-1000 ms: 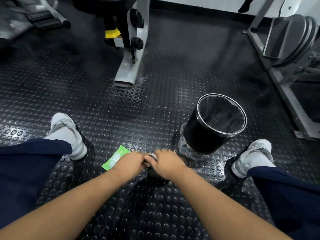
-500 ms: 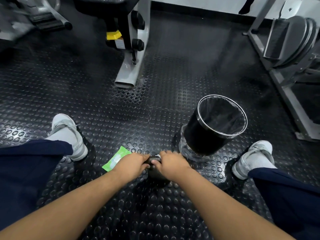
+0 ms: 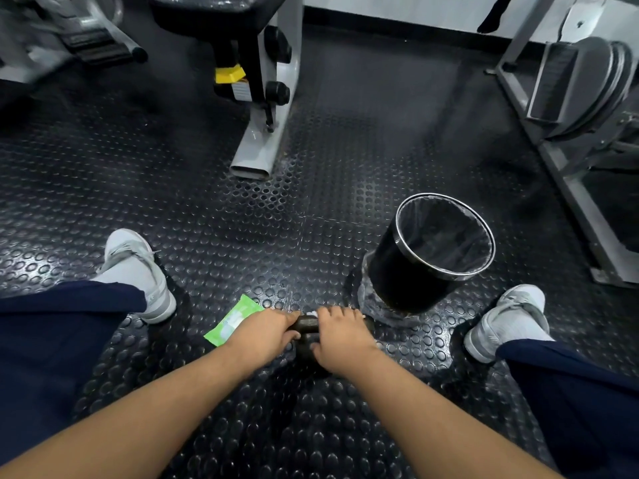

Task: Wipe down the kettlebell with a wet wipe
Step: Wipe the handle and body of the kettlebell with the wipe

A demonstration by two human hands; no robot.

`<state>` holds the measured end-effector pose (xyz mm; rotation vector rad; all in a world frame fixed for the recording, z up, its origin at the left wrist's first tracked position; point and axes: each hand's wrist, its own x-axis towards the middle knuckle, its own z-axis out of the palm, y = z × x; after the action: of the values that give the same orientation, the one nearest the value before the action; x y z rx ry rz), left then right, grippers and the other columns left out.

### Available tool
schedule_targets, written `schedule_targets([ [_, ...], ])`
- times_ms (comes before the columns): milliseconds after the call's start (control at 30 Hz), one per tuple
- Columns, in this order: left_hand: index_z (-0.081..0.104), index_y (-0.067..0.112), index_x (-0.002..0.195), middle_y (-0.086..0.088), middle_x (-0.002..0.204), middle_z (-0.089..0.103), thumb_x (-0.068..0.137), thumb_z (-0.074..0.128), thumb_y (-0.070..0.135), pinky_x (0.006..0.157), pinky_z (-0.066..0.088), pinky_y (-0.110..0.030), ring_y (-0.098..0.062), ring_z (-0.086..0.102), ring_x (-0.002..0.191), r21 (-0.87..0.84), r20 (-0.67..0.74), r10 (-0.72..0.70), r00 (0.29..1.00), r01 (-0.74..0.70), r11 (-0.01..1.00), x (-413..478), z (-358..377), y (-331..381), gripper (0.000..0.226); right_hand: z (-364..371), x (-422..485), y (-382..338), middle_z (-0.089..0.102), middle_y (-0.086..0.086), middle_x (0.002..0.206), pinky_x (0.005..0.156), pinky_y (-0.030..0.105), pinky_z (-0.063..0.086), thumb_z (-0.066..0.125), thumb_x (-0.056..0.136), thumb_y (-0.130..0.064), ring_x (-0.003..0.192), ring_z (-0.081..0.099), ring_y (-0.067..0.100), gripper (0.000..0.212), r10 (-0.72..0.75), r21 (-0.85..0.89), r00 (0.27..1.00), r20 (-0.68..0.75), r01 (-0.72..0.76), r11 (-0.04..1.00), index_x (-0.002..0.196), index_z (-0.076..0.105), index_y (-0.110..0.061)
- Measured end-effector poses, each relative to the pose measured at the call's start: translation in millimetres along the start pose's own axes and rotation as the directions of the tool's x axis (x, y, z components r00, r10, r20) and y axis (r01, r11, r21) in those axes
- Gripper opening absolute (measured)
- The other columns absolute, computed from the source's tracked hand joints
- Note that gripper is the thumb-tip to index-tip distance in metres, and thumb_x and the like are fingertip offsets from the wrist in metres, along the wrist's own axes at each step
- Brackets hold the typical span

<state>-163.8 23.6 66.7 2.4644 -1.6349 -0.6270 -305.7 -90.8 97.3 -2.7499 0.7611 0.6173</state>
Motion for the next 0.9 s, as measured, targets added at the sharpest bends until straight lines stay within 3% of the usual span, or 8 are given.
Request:
schedule_targets([
  [133, 0.061, 0.027, 0.128, 0.001, 0.119, 0.071, 0.099, 0.056, 0.03, 0.084, 0.053, -0.034, -0.021, 0.066, 0.105, 0.008, -0.006, -0.001, 1.0, 0.001, 1.0, -0.4, -0.9, 0.1, 0.03, 6.5, -2.8, -24.8, 0.04, 0.017, 0.153, 0.126, 0.058, 0.016, 0.054, 0.097, -0.04, 0.144, 0.035, 0.04, 0.074, -0.076, 0.0, 0.995, -0.066, 0.077, 0.997, 0.157, 0.026, -0.007],
  [300, 0.058, 0.029, 0.133, 0.0, 0.119, 0.071, 0.101, 0.055, 0.04, 0.086, 0.053, -0.033, -0.021, 0.067, 0.105, -0.01, -0.013, 0.012, 1.0, -0.012, 1.0, -0.5, 0.5, -1.2, 0.033, 20.4, -16.2, 7.2, 0.036, 0.008, 0.159, 0.128, 0.05, 0.015, 0.06, 0.094, -0.031, 0.148, 0.031, 0.031, 0.079, -0.129, 0.044, 0.975, -0.179, 0.139, 0.989, 0.161, 0.02, -0.015],
  [433, 0.057, 0.028, 0.133, 0.0, 0.118, 0.07, 0.102, 0.054, 0.041, 0.084, 0.053, -0.033, -0.021, 0.066, 0.103, -0.015, -0.005, 0.003, 1.0, -0.003, 1.0, 0.2, 1.9, -2.7, 0.034, 13.7, -9.7, 15.0, 0.047, 0.009, 0.147, 0.125, 0.05, 0.024, 0.056, 0.096, -0.031, 0.139, 0.042, 0.031, 0.064, -0.036, 0.032, 0.993, -0.116, 0.04, 0.999, 0.154, 0.031, -0.015],
  [533, 0.058, 0.026, 0.134, -0.001, 0.119, 0.07, 0.102, 0.054, 0.039, 0.086, 0.053, -0.034, -0.022, 0.066, 0.104, 0.0, -0.006, 0.007, 1.0, -0.007, 1.0, 0.4, 2.1, -1.6, 0.035, 3.3, -1.0, -9.9, 0.047, 0.017, 0.146, 0.124, 0.057, 0.023, 0.056, 0.096, -0.037, 0.139, 0.041, 0.039, 0.063, 0.011, -0.008, 0.999, -0.036, -0.011, 1.0, 0.149, 0.035, -0.009],
  [667, 0.06, 0.028, 0.131, 0.001, 0.117, 0.071, 0.1, 0.056, 0.034, 0.085, 0.053, -0.035, -0.021, 0.067, 0.104, -0.019, -0.015, 0.008, 1.0, -0.008, 1.0, -0.2, 1.4, -1.8, 0.032, 9.2, -8.2, -27.2, 0.033, 0.019, 0.158, 0.126, 0.058, 0.012, 0.054, 0.098, -0.04, 0.148, 0.027, 0.042, 0.079, -0.055, -0.004, 0.993, -0.104, 0.055, 0.999, 0.16, 0.018, -0.005],
  [800, 0.056, 0.026, 0.139, -0.001, 0.124, 0.069, 0.102, 0.054, 0.04, 0.091, 0.053, -0.033, -0.021, 0.066, 0.109, -0.002, -0.021, 0.015, 1.0, -0.015, 1.0, 0.1, 1.8, -0.5, 0.039, 26.0, -24.3, 3.1, 0.019, 0.01, 0.169, 0.13, 0.048, 0.002, 0.057, 0.097, -0.03, 0.157, 0.013, 0.032, 0.086, -0.115, 0.057, 0.973, -0.201, 0.129, 0.99, 0.165, 0.006, -0.016],
  [900, 0.051, 0.026, 0.145, -0.001, 0.127, 0.068, 0.104, 0.051, 0.042, 0.092, 0.053, -0.034, -0.022, 0.065, 0.11, 0.007, -0.011, 0.007, 1.0, -0.007, 1.0, -0.9, 0.9, -0.7, 0.044, 25.4, -24.2, 26.3, 0.035, 0.008, 0.16, 0.129, 0.046, 0.013, 0.059, 0.095, -0.028, 0.15, 0.029, 0.029, 0.077, -0.074, 0.083, 0.973, -0.219, 0.094, 0.992, 0.161, 0.02, -0.017],
])
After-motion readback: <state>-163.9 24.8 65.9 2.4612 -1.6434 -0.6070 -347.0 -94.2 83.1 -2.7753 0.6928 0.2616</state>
